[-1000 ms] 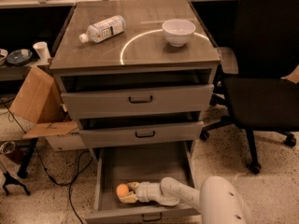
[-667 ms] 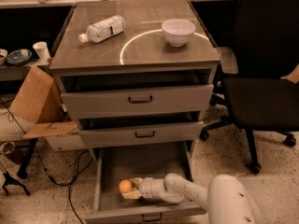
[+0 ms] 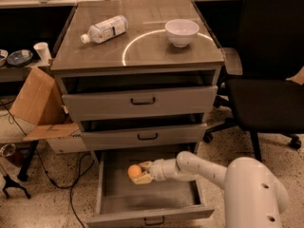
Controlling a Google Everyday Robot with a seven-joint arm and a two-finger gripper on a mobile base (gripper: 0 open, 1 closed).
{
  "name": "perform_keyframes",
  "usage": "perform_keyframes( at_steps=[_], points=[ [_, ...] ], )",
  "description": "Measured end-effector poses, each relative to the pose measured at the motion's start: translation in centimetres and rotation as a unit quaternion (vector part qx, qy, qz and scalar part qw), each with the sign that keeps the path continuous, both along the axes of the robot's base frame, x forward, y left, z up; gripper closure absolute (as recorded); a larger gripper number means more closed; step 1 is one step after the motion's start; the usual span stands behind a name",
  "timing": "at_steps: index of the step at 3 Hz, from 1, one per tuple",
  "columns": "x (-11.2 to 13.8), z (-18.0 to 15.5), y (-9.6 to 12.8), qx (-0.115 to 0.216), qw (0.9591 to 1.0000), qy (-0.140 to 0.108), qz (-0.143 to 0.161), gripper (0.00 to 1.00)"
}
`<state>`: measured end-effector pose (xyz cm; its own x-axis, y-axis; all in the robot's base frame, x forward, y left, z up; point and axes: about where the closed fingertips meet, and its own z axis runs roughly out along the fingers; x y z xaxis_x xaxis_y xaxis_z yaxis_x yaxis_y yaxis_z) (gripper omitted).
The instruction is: Pick orange from bottom drawer and place on counter
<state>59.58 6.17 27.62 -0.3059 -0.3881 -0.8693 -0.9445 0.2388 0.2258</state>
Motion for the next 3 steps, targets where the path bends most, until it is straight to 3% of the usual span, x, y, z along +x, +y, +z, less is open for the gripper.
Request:
perform_keyframes(
  at_steps=[1,2,3],
  points=[
    [2.0,5.3,-2.4,-0.027,0.9991,0.006,0.033,1.0],
    [2.9,9.3,-5.8,-0.066,0.9955,0.026,0.063,1.0],
    [3.2,13.5,-10.8,-0.107,0.9901,0.051,0.076,1.0]
  ],
)
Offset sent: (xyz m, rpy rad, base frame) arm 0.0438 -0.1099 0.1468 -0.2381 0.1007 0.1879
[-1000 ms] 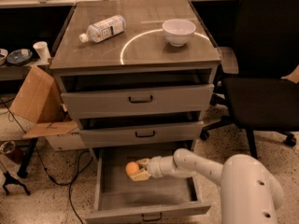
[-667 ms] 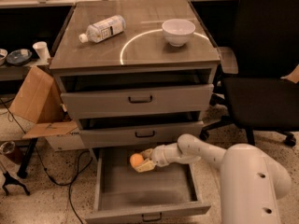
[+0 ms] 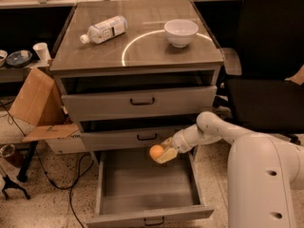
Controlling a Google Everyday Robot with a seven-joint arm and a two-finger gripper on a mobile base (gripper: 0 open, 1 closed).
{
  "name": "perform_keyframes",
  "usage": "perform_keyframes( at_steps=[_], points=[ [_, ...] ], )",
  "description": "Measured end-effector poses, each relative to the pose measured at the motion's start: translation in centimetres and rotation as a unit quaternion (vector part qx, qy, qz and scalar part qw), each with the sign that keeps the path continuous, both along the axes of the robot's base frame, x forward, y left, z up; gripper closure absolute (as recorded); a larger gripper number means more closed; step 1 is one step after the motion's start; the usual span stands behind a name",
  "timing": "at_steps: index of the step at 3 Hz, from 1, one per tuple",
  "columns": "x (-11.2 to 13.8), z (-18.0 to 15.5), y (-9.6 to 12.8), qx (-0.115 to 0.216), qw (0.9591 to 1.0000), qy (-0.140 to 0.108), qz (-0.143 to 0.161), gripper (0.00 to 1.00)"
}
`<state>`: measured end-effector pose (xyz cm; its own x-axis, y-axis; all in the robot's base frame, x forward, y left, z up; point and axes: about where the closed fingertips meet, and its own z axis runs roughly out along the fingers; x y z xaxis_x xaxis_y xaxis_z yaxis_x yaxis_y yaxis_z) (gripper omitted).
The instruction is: Pick orange from bottom drawer and place on counter
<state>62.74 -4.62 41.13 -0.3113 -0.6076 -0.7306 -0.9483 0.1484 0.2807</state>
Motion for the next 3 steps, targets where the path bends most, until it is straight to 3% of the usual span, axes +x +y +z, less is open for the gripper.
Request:
perform_keyframes(
  at_steps=[1,2,3],
  points=[
    [-0.4,4.8,-4.1,-0.04,0.9989,0.019,0.014,1.0],
    [-0.4,4.8,-4.1,-0.04,0.9989,0.019,0.014,1.0],
    [-1.4,6.8,-5.7,-0.032,0.9995,0.002,-0.003,1.0]
  ],
)
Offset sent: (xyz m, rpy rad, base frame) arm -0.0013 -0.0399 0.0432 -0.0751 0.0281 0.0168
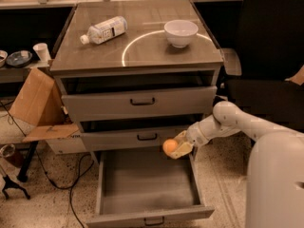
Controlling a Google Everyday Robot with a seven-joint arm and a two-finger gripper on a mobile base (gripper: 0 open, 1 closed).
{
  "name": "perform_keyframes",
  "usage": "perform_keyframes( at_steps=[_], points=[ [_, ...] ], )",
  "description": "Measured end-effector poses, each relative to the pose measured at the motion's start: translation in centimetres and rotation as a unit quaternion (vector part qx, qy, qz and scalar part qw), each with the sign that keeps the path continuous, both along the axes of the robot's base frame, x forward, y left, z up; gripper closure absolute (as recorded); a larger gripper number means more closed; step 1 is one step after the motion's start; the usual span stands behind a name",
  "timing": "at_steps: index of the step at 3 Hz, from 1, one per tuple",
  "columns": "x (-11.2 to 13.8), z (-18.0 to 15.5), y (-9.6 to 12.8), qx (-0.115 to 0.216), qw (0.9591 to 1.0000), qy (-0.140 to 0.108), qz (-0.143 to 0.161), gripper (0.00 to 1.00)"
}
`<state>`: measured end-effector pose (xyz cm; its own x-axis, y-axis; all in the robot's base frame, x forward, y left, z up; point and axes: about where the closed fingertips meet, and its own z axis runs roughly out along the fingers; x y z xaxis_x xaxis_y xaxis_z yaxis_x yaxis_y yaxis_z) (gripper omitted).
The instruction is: Pick orange from bottom drawer and place on counter
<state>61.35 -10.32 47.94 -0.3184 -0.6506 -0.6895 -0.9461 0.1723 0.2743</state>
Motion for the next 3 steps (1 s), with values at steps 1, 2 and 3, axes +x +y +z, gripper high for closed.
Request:
perform_keyframes(
  at_steps=[1,2,3],
  points=[
    [-1.8,4.7,-0.9,0.016,0.9981,-0.055,-0.021,1.0],
    [-3.6,13.7,3.0,0.011,0.9867,-0.162,-0.015,1.0],
    [-2.9,20.9,7.8,-0.004,0.9724,-0.233,0.001,1.0]
  ],
)
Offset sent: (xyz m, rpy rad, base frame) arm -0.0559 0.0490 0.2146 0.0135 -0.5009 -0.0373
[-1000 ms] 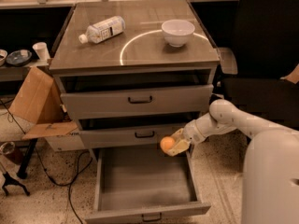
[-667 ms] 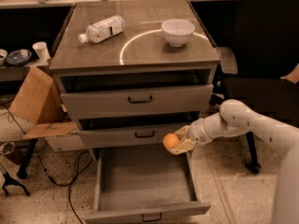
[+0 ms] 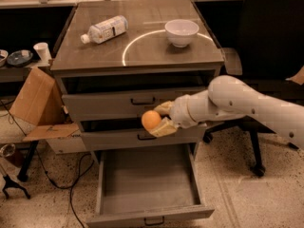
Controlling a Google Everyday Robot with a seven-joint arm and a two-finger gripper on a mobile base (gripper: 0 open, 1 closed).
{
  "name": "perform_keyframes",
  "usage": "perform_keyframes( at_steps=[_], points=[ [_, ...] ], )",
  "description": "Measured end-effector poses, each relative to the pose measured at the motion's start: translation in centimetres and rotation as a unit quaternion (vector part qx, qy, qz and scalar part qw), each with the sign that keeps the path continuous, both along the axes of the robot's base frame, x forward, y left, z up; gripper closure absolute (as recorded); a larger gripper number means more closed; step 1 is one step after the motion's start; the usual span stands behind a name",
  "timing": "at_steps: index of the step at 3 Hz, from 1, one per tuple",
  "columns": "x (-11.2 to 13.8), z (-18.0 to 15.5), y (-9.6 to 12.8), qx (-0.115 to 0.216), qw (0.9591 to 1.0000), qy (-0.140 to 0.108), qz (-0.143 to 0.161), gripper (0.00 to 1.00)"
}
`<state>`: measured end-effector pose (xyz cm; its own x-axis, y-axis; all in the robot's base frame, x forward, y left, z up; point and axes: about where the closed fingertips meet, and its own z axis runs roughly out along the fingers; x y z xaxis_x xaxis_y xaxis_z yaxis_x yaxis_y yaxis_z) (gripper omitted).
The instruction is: Pick orange from bottom drawer and place on counter
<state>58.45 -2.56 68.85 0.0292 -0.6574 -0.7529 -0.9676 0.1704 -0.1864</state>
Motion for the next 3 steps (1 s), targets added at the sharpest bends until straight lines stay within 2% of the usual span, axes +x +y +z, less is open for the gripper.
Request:
perform_keyframes(
  at_steps=[1,2,3],
  points=[
    [2.5,8.5,4.6,-0.024,0.9959,-0.087,-0.007,1.0],
    [2.6,8.4,4.2,-0.023,0.9954,-0.093,-0.009,1.0],
    [5.8,10.6,4.0,-0.023,0.9896,-0.141,-0.021,1.0]
  ],
)
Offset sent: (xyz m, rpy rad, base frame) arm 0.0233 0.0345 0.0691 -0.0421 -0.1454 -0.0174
